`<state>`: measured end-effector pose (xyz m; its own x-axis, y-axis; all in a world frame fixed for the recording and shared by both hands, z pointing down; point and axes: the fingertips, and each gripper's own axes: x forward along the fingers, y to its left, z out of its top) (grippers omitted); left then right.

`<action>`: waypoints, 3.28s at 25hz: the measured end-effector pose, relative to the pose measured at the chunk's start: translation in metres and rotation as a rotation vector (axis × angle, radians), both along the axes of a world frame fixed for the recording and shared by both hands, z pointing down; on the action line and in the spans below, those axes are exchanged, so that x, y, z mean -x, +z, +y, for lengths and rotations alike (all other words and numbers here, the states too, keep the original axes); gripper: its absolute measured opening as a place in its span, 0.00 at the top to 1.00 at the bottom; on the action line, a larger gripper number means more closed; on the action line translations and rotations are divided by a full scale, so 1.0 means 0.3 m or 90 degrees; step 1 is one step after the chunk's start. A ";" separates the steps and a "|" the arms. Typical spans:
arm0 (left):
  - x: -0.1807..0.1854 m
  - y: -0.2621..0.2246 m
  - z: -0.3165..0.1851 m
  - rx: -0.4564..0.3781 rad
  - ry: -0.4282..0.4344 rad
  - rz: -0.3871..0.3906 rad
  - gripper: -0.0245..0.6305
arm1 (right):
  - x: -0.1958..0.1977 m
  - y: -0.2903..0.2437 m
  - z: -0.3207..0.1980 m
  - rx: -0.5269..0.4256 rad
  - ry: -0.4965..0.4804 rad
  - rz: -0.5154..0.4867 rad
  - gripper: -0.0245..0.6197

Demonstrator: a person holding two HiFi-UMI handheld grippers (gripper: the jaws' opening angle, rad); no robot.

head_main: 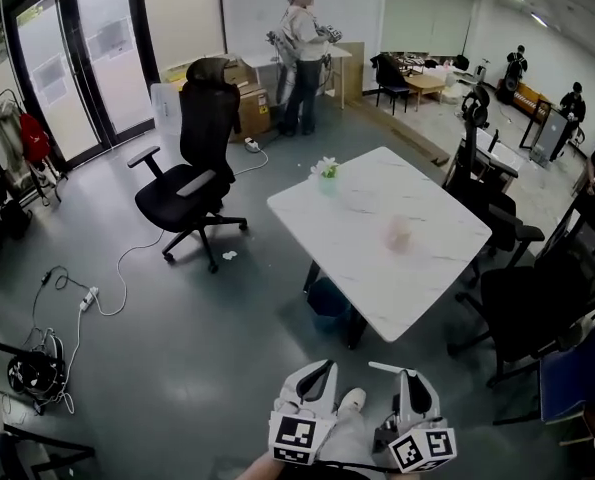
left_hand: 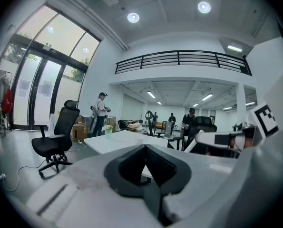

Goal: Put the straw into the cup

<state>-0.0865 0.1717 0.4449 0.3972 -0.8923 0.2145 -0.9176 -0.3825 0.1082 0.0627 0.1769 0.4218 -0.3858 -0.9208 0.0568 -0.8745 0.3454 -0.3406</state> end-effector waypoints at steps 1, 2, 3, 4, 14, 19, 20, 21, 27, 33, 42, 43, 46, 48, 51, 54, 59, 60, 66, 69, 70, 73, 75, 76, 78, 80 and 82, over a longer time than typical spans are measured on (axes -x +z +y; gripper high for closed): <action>-0.012 0.005 -0.051 0.003 -0.005 -0.003 0.96 | -0.005 0.002 -0.056 -0.001 -0.008 -0.001 0.89; -0.027 0.010 -0.103 0.006 -0.008 -0.005 0.96 | -0.013 0.003 -0.113 0.000 -0.015 -0.002 0.89; -0.045 0.014 -0.156 0.011 -0.010 -0.006 0.96 | -0.026 0.005 -0.168 0.002 -0.019 -0.004 0.89; -0.065 0.018 -0.206 0.017 -0.009 -0.008 0.96 | -0.044 0.008 -0.222 0.006 -0.021 -0.007 0.89; -0.296 0.017 -0.673 0.031 0.004 -0.014 0.96 | -0.256 0.022 -0.681 0.029 -0.024 -0.005 0.89; -0.371 0.023 -0.801 0.037 0.012 -0.016 0.96 | -0.327 0.016 -0.845 0.028 -0.019 -0.012 0.89; -0.371 0.033 -0.813 0.045 0.012 -0.019 0.96 | -0.322 0.023 -0.859 0.033 -0.022 -0.015 0.89; -0.369 0.042 -0.826 0.052 0.012 -0.022 0.96 | -0.316 0.031 -0.873 0.037 -0.024 -0.018 0.89; -0.359 0.137 -0.959 0.086 0.015 -0.024 0.96 | -0.293 0.121 -1.006 0.067 -0.023 -0.018 0.89; -0.374 0.156 -1.135 0.091 0.045 -0.027 0.96 | -0.295 0.132 -1.147 0.083 0.004 -0.001 0.89; -0.378 0.237 -1.298 0.129 0.065 -0.010 0.96 | -0.261 0.161 -1.365 0.091 0.015 0.022 0.89; -0.381 0.244 -1.313 0.133 0.068 -0.008 0.96 | -0.265 0.164 -1.382 0.094 0.020 0.023 0.89; -0.390 0.257 -1.362 0.137 0.074 -0.006 0.96 | -0.276 0.176 -1.432 0.100 0.030 0.025 0.89; -0.397 0.265 -1.393 0.137 0.079 -0.009 0.96 | -0.278 0.182 -1.465 0.102 0.034 0.024 0.89; -0.408 0.279 -1.431 0.143 0.090 -0.010 0.96 | -0.277 0.189 -1.514 0.102 0.038 0.024 0.89; -0.413 0.299 -1.461 0.152 0.101 -0.012 0.96 | -0.270 0.210 -1.557 0.107 0.041 0.030 0.89; -0.415 0.341 -1.500 0.170 0.112 -0.016 0.96 | -0.262 0.283 -1.614 0.127 0.042 0.048 0.89; -0.414 0.352 -1.506 0.174 0.114 -0.017 0.96 | -0.262 0.300 -1.624 0.132 0.043 0.053 0.89; -0.412 0.412 -1.535 0.204 0.126 -0.019 0.96 | -0.263 0.393 -1.681 0.162 0.050 0.068 0.89; -0.411 0.439 -1.546 0.214 0.131 -0.020 0.96 | -0.255 0.431 -1.701 0.172 0.051 0.071 0.89; -0.411 0.446 -1.549 0.217 0.132 -0.020 0.96 | -0.252 0.440 -1.707 0.175 0.051 0.073 0.89; -0.411 0.456 -1.557 0.222 0.136 -0.020 0.96 | -0.241 0.463 -1.713 0.184 0.047 0.090 0.89; -0.410 0.458 -1.562 0.224 0.140 -0.020 0.96 | -0.237 0.476 -1.712 0.189 0.048 0.101 0.89; -0.409 0.460 -1.564 0.224 0.141 -0.020 0.96 | -0.236 0.482 -1.713 0.190 0.049 0.105 0.89; -0.406 0.464 -1.567 0.228 0.139 -0.017 0.96 | -0.233 0.491 -1.716 0.191 0.051 0.111 0.89; -0.405 0.465 -1.569 0.235 0.131 -0.006 0.96 | -0.230 0.499 -1.718 0.192 0.053 0.118 0.89; -0.406 0.466 -1.568 0.235 0.135 -0.007 0.96 | -0.229 0.506 -1.718 0.193 0.055 0.126 0.89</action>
